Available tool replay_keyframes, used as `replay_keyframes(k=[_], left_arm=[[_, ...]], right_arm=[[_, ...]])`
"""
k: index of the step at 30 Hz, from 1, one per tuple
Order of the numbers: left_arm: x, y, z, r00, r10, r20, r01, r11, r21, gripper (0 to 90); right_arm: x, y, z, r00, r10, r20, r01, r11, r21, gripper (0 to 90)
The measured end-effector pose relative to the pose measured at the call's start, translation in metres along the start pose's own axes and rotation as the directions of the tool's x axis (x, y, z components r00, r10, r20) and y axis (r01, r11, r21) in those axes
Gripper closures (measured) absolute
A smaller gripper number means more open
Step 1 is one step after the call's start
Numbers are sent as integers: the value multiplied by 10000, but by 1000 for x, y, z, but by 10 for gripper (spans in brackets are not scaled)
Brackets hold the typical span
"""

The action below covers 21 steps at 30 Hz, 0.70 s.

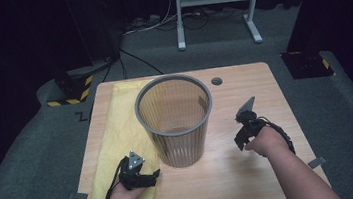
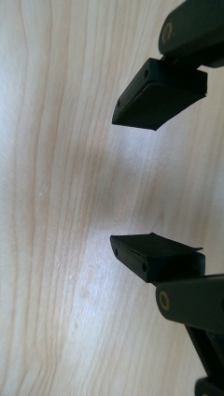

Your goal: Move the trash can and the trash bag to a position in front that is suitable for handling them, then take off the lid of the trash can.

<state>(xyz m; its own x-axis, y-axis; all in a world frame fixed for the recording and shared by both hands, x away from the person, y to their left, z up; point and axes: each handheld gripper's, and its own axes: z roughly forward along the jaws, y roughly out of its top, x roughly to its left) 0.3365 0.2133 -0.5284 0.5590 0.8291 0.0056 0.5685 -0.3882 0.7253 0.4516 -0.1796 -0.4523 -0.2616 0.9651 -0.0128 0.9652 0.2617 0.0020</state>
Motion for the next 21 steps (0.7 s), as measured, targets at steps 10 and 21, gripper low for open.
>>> replay_keyframes(k=[10,21], left_arm=[[-1,0,0,10000,-28,-40,28,10000,0,91],[-1,0,0,10000,-48,-48,48,10000,5,91]], right_arm=[[4,3,-46,9987,409,-305,-413,9991,-133,386],[19,11,-101,9993,271,-268,-284,9985,-475,418]])
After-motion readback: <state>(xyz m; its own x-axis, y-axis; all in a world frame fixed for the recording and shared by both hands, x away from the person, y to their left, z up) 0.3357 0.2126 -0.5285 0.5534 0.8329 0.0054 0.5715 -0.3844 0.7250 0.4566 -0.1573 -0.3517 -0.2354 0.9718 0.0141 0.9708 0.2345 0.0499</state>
